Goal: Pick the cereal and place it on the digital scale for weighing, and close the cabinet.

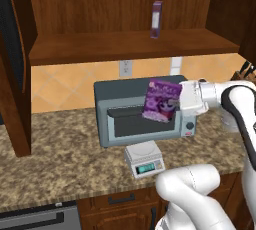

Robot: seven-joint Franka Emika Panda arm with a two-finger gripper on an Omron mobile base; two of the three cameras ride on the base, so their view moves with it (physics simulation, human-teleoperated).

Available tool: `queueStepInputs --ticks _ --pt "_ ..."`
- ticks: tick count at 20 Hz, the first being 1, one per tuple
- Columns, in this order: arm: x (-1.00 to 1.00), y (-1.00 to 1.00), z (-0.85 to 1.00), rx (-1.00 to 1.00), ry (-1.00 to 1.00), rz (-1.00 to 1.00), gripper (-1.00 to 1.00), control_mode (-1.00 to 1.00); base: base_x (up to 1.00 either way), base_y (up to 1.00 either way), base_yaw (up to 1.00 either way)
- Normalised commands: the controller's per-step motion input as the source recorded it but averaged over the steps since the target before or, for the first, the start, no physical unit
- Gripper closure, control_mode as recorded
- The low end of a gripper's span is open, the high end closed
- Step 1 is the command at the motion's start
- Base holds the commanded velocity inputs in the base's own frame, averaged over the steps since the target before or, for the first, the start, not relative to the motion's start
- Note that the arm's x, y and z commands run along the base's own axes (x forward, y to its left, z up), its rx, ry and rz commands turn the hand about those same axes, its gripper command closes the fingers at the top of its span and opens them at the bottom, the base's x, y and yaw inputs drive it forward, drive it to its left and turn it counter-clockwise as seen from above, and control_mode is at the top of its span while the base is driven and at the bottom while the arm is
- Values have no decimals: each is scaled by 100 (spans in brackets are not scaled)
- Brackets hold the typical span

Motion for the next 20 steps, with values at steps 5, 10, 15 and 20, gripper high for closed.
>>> queueStepInputs --ticks 5,10,15,20 --pt "54 27 -72 -10 6 32 100 -100 0 0 0" --pt "50 15 -70 -15 17 26 100 -100 0 0 0" --pt "40 3 -55 -13 5 7 100 -100 0 0 0" --pt "42 1 -61 -7 0 0 100 -100 0 0 0"
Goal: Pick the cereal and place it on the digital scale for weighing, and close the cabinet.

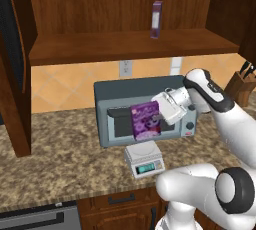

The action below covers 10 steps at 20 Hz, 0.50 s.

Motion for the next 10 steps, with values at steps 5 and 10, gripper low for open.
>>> queueStepInputs --ticks 5,10 --pt "20 0 -51 0 2 0 100 -100 0 0 0" --pt "22 0 -81 0 -3 0 100 -100 0 0 0"
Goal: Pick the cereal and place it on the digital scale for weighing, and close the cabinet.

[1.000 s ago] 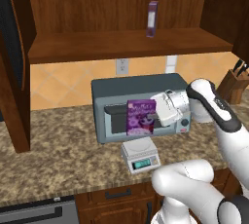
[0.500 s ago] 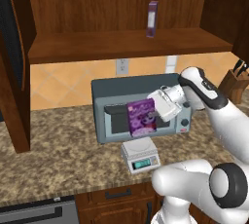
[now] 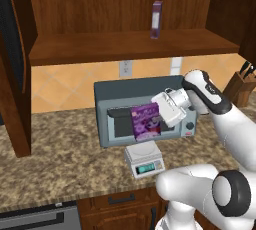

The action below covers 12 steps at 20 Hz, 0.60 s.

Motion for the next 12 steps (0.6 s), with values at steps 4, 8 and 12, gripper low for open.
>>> queueStepInputs --ticks 4,8,12 --pt "-14 -2 -69 0 -2 0 100 -100 0 0 0" --pt "-91 -19 -32 1 -1 0 100 -100 0 0 0" --pt "-69 0 -2 11 -3 -1 100 -100 0 0 0"
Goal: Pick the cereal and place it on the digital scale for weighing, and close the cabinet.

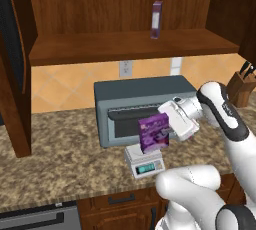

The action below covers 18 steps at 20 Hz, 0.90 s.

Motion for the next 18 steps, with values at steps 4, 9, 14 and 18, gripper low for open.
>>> queueStepInputs --ticks 4,9,14,18 --pt "83 -2 -32 13 -1 0 100 -100 0 0 0" --pt "97 -14 -76 12 0 0 100 -100 0 0 0" --pt "-21 -20 -28 12 1 0 100 -100 0 0 0" --pt "30 0 -44 0 3 -6 100 -100 0 0 0"
